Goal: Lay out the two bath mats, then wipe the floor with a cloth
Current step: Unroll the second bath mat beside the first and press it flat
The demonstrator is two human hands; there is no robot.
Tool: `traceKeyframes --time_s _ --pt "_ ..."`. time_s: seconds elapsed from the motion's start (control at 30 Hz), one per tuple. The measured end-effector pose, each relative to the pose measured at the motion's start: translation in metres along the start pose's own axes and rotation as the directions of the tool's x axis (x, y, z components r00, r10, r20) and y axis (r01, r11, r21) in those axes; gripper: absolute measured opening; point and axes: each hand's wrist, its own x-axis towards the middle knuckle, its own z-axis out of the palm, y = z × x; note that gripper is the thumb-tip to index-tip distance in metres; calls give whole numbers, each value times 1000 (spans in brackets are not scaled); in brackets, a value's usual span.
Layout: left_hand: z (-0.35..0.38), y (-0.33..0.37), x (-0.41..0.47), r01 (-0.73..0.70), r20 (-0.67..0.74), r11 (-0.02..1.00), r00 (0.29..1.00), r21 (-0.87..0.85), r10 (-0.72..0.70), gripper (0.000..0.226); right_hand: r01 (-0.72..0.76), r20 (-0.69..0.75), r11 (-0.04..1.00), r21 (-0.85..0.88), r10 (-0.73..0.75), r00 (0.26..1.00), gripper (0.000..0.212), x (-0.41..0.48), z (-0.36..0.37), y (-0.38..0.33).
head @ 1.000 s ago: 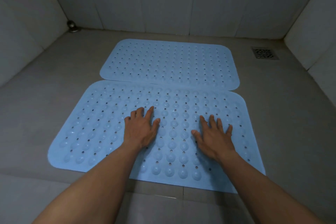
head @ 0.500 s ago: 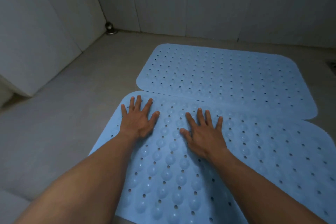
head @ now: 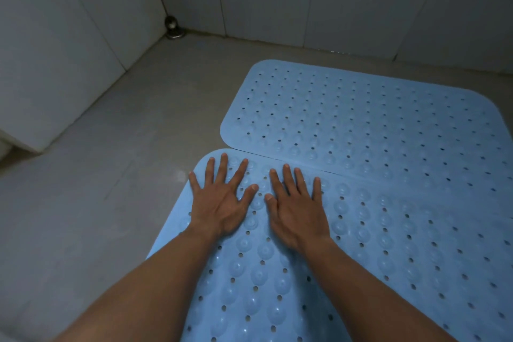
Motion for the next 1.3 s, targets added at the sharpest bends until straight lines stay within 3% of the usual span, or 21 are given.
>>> traceKeyframes --time_s 0.33,0.53,0.73,0.87,0.97,1.1,1.3 --pt "8 -4 4 -69 -87 998 994 -2 69 66 -8 -98 1000 -5 8 995 60 4 14 1" --pt "6 -4 4 -63 -86 998 994 -2 63 67 7 -56 1000 1 -7 998 60 5 11 1" --pt "-2 -1 4 -44 14 999 999 26 44 70 53 73 989 139 -63 995 61 4 -12 10" --pt "-12 4 5 -18 139 998 990 68 8 63 121 70 965 232 -141 988 63 -17 -30 32" --pt "-20 23 3 27 184 994 982 102 -46 60 53 86 989 136 -65 994 64 -44 -32 57" --pt "-25 73 -14 26 115 999 993 31 -30 56 -92 81 992 85 85 993 62 -77 -32 94" --pt "-5 178 -50 -181 119 981 975 -65 188 62 -300 29 953 50 299 954 63 -120 -38 163"
